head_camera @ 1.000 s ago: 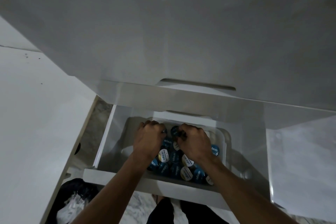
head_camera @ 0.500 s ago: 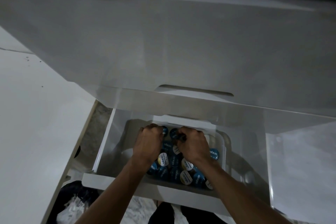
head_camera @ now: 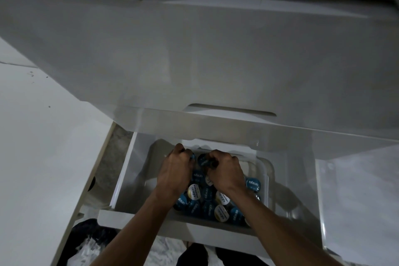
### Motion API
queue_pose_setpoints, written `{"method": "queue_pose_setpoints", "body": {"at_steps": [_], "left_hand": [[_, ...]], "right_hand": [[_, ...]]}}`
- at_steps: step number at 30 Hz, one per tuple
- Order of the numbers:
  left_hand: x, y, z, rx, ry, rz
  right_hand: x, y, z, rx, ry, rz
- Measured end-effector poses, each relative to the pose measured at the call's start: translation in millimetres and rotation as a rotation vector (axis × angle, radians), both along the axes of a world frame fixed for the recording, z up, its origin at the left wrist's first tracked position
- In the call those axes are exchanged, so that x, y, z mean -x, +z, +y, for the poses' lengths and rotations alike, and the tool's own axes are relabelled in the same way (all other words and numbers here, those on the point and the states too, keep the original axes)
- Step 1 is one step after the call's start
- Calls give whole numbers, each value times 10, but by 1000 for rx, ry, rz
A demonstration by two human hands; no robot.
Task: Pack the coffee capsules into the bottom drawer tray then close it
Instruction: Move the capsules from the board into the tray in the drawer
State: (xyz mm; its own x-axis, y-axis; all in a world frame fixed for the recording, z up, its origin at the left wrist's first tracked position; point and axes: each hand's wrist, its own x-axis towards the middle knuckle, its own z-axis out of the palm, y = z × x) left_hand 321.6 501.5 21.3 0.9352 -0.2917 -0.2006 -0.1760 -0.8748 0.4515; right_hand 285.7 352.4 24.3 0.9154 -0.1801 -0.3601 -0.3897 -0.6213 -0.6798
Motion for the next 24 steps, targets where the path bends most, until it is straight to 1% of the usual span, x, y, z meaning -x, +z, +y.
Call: {"method": "queue_pose_setpoints", "body": {"at_steps": [6,9,13,20,24], "left_hand": [[-20,3,28,24,-9,-12],[-16,36,56,41,-15,-4],[2,153,110,51,1,-42],[102,429,265,80,25,-88],[214,612,377,106,25,-97]], "right_hand": [[-4,11,8,6,1,-8],[8,31,10,49,20,-21],[52,92,-12,94,31,-34],[224,280,65,11,-98,-144],[392,413,168,0,-131,-219]]}}
